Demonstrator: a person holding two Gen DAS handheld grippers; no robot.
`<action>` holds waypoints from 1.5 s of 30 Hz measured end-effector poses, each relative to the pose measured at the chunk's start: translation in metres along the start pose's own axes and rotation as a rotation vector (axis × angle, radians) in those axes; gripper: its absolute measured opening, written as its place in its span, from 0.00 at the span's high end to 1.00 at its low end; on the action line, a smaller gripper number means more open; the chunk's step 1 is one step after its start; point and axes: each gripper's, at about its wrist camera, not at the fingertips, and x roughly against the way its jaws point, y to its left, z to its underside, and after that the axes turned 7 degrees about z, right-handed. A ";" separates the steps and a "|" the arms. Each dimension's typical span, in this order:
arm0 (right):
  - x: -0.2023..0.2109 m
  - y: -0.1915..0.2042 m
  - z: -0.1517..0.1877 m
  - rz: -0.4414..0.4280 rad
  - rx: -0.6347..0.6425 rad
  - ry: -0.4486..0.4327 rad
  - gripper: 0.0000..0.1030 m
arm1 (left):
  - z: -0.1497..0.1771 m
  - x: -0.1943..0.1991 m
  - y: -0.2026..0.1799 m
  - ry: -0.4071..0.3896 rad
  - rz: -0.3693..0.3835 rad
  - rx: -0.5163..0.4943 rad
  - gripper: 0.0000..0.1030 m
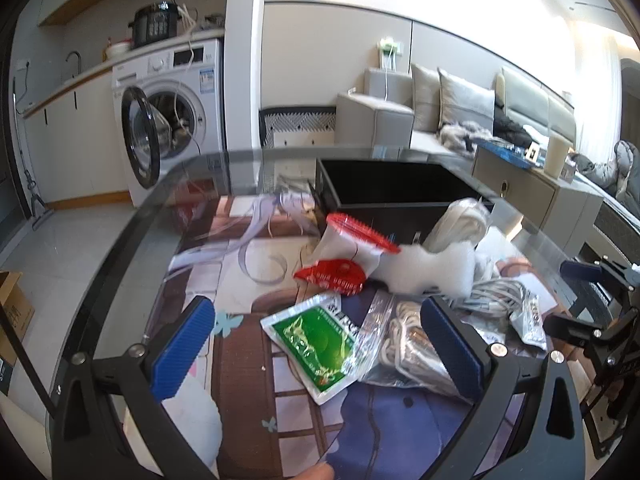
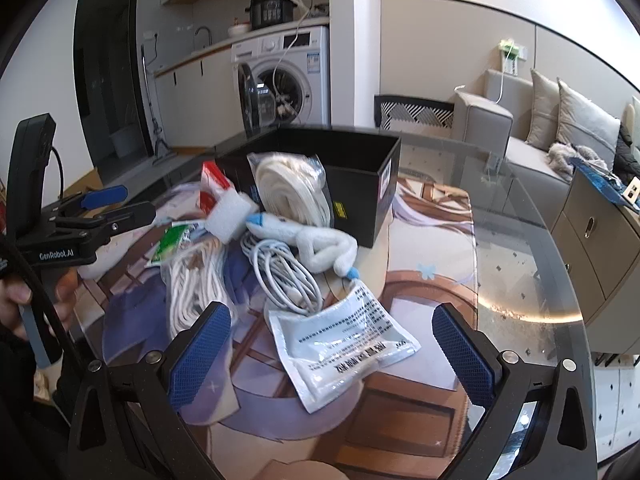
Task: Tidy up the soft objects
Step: 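Close the left tool on the green packet while the right tool reaches the white sachet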
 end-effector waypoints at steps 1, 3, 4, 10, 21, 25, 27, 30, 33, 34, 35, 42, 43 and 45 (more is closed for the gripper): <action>-0.002 -0.002 0.000 0.005 0.003 0.013 0.00 | 0.000 -0.003 0.002 0.014 -0.002 0.007 0.00; -0.005 -0.005 0.000 0.010 0.004 0.033 0.00 | 0.001 -0.009 0.007 0.043 -0.014 0.036 0.00; -0.007 -0.007 0.000 0.016 0.003 0.041 0.00 | 0.001 -0.013 0.009 0.055 -0.021 0.047 0.00; -0.019 -0.012 0.002 0.031 -0.010 0.092 0.00 | 0.003 -0.034 0.025 0.131 -0.072 0.157 0.00; -0.030 -0.012 0.004 0.005 0.028 0.144 0.00 | -0.001 -0.061 0.027 0.218 -0.082 0.215 0.00; -0.037 -0.013 0.004 -0.002 0.045 0.176 0.00 | 0.002 -0.064 0.031 0.242 -0.093 0.227 0.00; -0.041 -0.014 0.004 -0.008 0.052 0.193 0.00 | 0.003 -0.062 0.034 0.243 -0.100 0.234 0.00; -0.046 -0.016 0.005 -0.025 0.061 0.214 0.00 | 0.004 -0.061 0.036 0.253 -0.117 0.226 0.00; -0.052 -0.019 0.003 -0.044 0.087 0.224 0.00 | 0.006 -0.059 0.035 0.262 -0.122 0.209 0.00; -0.053 -0.019 0.002 -0.049 0.095 0.227 0.00 | 0.006 -0.059 0.035 0.264 -0.122 0.206 0.00; -0.055 -0.019 0.001 -0.057 0.108 0.230 0.00 | 0.006 -0.059 0.035 0.265 -0.122 0.203 0.00; -0.061 -0.017 -0.005 -0.091 0.163 0.241 0.03 | 0.006 -0.058 0.035 0.260 -0.111 0.195 0.03; -0.060 -0.016 -0.004 -0.095 0.165 0.238 0.05 | 0.006 -0.057 0.035 0.257 -0.106 0.194 0.06; -0.057 -0.015 -0.003 -0.104 0.169 0.229 0.12 | 0.005 -0.056 0.033 0.247 -0.096 0.186 0.12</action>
